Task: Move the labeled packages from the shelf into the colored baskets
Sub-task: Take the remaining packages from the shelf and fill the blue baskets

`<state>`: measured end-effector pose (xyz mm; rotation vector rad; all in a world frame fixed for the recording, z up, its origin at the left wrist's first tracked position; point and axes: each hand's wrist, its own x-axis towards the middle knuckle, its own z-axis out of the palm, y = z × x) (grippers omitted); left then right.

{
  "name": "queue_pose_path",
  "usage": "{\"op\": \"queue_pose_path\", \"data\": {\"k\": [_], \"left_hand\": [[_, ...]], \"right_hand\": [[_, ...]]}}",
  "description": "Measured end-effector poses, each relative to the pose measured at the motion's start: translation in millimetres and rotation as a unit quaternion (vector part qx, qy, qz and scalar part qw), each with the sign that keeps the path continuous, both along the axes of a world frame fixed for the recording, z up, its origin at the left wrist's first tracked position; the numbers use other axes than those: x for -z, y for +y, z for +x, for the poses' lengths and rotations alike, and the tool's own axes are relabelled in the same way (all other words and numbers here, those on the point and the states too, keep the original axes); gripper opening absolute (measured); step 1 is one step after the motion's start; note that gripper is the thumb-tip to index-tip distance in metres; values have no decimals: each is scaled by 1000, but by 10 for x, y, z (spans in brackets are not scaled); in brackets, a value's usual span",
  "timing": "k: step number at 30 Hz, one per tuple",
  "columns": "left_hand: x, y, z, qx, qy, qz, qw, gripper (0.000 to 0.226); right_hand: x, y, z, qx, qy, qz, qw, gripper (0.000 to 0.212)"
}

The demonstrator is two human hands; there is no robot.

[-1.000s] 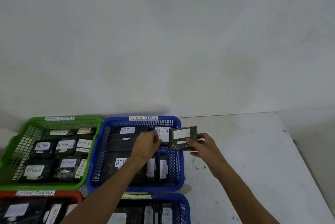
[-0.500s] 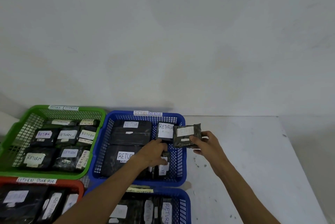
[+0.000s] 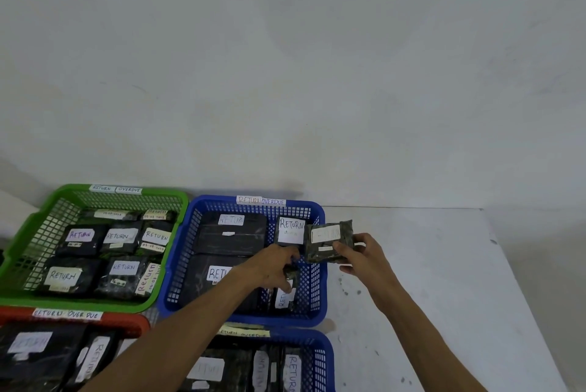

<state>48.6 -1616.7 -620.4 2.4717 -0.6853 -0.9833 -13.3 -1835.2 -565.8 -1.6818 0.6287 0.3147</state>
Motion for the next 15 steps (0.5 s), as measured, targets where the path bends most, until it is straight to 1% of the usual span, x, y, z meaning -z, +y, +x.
{"op": "queue_pose_path", "data": {"k": [1,6,10,15], "left_hand": [[-9,-4,-6,-14,2,-8,1000,69],[-70,105,-12,-90,-9,-34,995,56],[-98,208,-55,-148,-5,-51,988,53],[-174,250,-125,-197,21,-76,977,50]], "right_hand": [[4,2,-3,-2,0,-1,1000,40],[-7,10,-2,-9,-4,-2,1000,39],[-28,-20,-2,-12,-7,-1,1000,38],[-51,-54,-22,-28,-14,-17,999,36]]}}
